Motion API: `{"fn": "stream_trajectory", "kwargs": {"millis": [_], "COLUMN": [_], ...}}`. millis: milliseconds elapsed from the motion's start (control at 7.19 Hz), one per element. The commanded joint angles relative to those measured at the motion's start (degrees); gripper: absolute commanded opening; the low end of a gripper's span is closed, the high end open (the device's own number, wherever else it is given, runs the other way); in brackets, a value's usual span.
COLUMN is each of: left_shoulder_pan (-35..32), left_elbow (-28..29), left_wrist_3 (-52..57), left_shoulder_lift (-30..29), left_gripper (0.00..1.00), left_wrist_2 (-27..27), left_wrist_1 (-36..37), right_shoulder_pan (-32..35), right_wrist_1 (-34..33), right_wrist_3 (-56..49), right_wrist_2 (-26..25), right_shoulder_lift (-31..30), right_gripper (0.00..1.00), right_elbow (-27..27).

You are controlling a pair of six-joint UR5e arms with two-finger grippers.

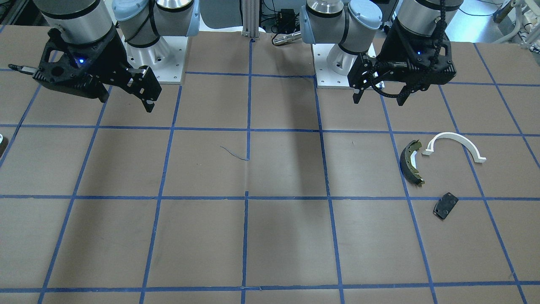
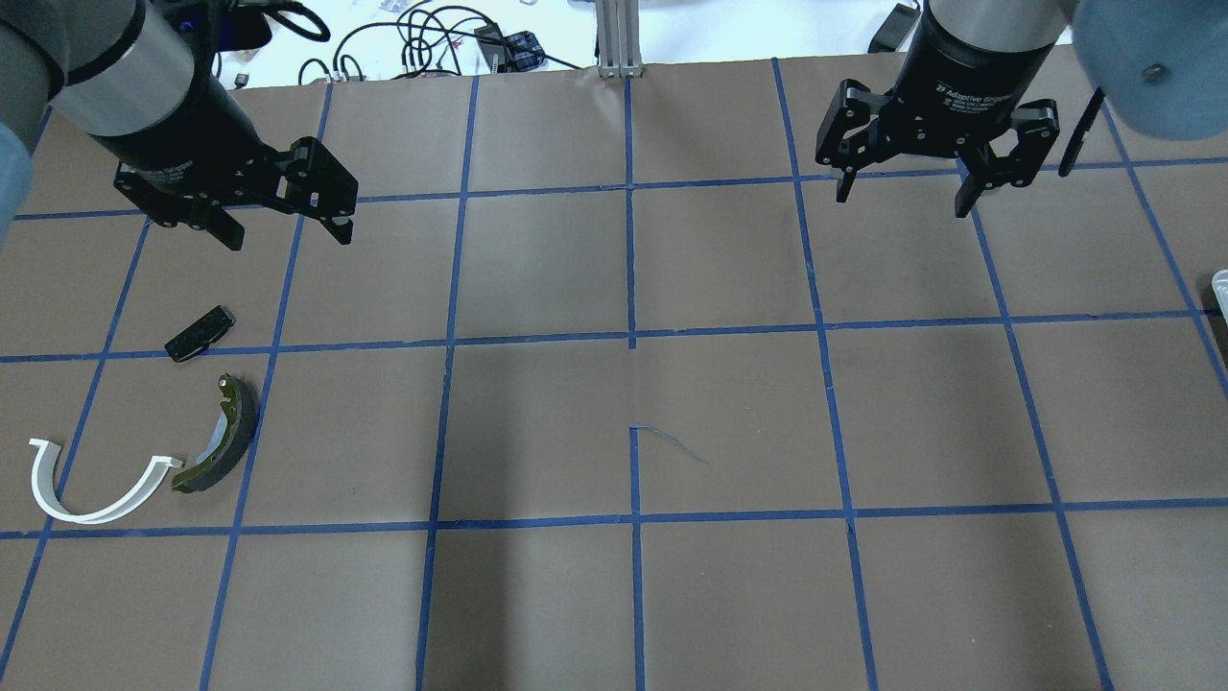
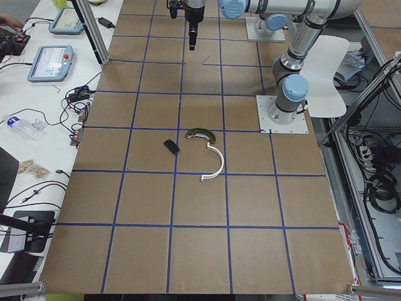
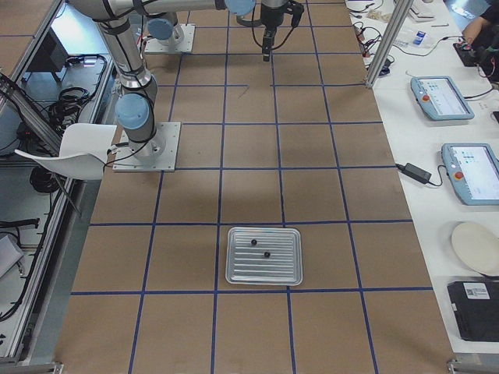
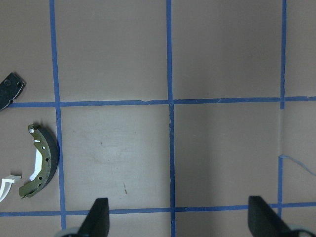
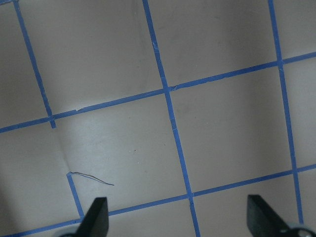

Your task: Place bearing gear from tray to pile

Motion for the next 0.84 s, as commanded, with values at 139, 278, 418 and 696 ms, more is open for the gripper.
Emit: {"fn": "stream_trajectory", "kwargs": {"millis": [139,278,418,696], "left_shoulder_pan": [0.0,0.0,0.0,0.0], "left_elbow": [0.0,0.1,0.1,0.1], "left_wrist_3": [-0.2,-0.2,-0.2,-0.2], "left_shoulder_lift": [0.1,0.2,0.2,0.2], "left_gripper": [1.0,1.0,1.0,1.0], "left_wrist_2": [-0.1,-0.2,-0.2,-0.1], "left_wrist_1": [0.0,0.1,0.1,0.0], "right_shoulder_pan": [0.0,0.1,0.0,0.0], "right_wrist_1": [0.1,0.2,0.3,0.4], "right_wrist_3": [0.0,0.1,0.1,0.0], "right_wrist_2": [0.0,0.1,0.0,0.0], "right_shoulder_lift": [-0.1,0.0,-0.1,-0.1], "right_gripper": [1.0,1.0,1.0,1.0], "right_elbow": [-0.2,-0.5,-0.7,-0.7]}}
